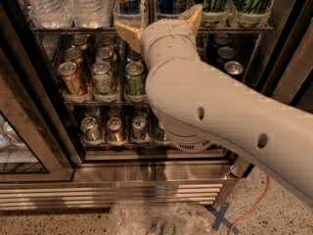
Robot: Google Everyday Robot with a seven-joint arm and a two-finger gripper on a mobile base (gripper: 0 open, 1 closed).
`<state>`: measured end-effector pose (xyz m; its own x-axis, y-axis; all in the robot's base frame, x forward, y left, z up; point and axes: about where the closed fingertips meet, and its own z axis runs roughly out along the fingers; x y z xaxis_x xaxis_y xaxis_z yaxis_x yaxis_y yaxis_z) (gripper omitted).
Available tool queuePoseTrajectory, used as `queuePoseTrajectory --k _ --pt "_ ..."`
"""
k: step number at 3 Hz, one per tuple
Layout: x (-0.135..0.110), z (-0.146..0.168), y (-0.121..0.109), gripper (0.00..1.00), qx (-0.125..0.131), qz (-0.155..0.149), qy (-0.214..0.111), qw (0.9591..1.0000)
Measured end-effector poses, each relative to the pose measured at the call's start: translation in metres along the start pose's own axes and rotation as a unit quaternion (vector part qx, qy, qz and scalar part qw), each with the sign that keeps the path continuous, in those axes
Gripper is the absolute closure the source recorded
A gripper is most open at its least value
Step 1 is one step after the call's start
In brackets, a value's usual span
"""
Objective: Pick pepsi can from top shelf of fridge
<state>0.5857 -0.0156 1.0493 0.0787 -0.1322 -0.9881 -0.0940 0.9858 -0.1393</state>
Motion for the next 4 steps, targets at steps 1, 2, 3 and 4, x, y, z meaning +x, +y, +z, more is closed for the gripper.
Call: queuePoseTrajectory --k 1,2,3,4 --pt "-0.002 0.003 -0.007 0.03 0.021 0.004 -0.013 0.9997" --pt "-0.006 0.004 -0.020 0.17 0.047 0.002 -0.024 0.9986" --pt "-0.013 0.005 -0.033 0.19 0.065 -0.008 -0.035 0.9972" --pt "-0.015 0.007 -0.036 0.24 0.068 -0.010 -0.040 0.9968"
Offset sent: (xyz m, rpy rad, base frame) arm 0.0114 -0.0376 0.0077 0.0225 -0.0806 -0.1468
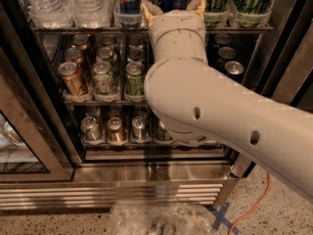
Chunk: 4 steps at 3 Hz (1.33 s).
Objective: Pick pepsi can from top shelf of fridge
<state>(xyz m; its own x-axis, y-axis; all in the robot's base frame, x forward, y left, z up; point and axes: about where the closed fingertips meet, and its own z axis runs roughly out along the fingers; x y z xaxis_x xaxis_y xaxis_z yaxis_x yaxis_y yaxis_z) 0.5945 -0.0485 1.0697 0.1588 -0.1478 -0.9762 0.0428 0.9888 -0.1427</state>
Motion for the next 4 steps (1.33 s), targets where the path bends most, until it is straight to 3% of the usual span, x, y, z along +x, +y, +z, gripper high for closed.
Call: queuePoseTrajectory --k 4 --pt "0.013 0.025 0.010 0.23 -0.026 -0.006 0.000 0.9996"
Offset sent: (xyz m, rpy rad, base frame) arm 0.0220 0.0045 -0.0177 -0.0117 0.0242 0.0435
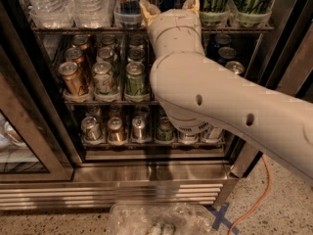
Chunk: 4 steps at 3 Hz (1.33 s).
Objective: Pick pepsi can from top shelf of fridge
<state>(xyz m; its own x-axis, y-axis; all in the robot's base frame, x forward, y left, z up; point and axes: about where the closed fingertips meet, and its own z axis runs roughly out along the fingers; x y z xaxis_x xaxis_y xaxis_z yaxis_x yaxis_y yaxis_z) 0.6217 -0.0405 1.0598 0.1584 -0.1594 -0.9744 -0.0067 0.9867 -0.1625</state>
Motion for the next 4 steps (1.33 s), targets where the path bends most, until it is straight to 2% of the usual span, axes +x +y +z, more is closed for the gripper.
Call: queuePoseTrajectory --k 2,4 --pt "0.000 0.002 -0.003 0.23 0.003 -0.002 -0.002 1.0000" --pt "-0.007 0.041 -0.017 0.23 0.011 -0.010 -0.022 0.9997"
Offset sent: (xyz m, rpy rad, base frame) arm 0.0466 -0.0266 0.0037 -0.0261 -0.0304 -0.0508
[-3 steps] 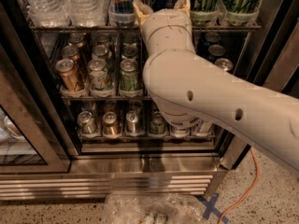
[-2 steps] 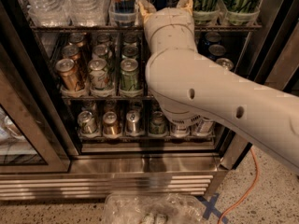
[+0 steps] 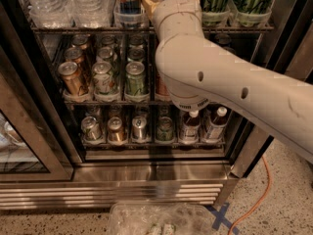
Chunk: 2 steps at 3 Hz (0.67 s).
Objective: Pick pepsi can from top shelf of fridge
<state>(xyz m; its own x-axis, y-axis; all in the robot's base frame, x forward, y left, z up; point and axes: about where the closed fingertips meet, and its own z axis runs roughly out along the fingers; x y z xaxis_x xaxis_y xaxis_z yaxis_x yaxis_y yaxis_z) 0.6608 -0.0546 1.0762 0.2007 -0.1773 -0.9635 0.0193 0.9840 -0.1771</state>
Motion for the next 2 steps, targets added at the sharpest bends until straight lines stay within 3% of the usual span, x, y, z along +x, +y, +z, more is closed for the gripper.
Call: queuePoseTrajectory --k 1,2 --pt "-0.0026 0.0129 -0.0023 0.31 0.000 -0.002 -0.007 1.0000" --pt "-0.0028 0.0131 -0.0024 0.50 0.001 -0.002 -0.007 1.0000"
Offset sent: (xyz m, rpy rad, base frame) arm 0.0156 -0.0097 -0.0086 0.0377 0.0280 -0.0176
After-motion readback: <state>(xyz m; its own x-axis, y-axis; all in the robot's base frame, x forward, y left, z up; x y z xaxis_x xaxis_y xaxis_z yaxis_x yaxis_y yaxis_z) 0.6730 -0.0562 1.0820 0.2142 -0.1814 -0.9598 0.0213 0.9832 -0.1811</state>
